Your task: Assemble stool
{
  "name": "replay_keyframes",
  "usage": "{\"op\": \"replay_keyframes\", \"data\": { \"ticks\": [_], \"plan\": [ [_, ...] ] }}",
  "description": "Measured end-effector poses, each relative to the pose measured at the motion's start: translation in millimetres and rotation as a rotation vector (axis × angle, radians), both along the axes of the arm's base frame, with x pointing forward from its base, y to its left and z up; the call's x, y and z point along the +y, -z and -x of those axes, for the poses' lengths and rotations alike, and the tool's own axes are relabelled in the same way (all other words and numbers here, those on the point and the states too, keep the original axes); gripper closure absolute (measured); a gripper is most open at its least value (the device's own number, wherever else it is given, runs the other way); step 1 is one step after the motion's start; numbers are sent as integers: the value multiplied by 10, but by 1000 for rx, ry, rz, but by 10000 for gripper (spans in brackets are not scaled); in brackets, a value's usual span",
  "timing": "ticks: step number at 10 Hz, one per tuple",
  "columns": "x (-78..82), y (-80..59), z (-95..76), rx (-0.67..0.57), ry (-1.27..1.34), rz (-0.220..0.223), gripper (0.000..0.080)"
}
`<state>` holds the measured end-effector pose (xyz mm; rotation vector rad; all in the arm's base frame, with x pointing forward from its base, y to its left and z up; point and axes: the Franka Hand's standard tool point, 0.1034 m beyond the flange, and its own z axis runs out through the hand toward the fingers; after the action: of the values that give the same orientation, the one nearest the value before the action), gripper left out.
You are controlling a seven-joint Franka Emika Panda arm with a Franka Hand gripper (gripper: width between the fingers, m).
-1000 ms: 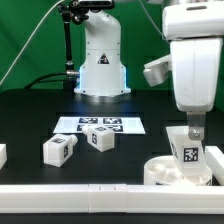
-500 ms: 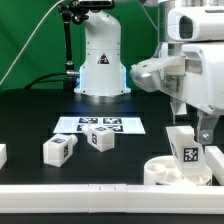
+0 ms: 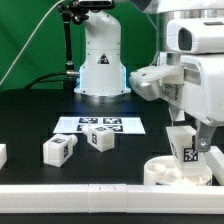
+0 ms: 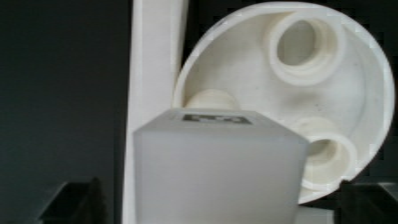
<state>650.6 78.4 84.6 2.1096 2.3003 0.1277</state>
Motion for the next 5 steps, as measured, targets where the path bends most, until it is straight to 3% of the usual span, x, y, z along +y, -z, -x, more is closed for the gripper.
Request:
{"op": "replay_keyframes", "data": {
  "ticks": [2,3,5],
  "plan": [
    [16,-1,2,0,6,-1,412],
    [16,-1,1,0,6,-1,460],
    [10,-1,1,2,47,-4,460]
  ]
}}
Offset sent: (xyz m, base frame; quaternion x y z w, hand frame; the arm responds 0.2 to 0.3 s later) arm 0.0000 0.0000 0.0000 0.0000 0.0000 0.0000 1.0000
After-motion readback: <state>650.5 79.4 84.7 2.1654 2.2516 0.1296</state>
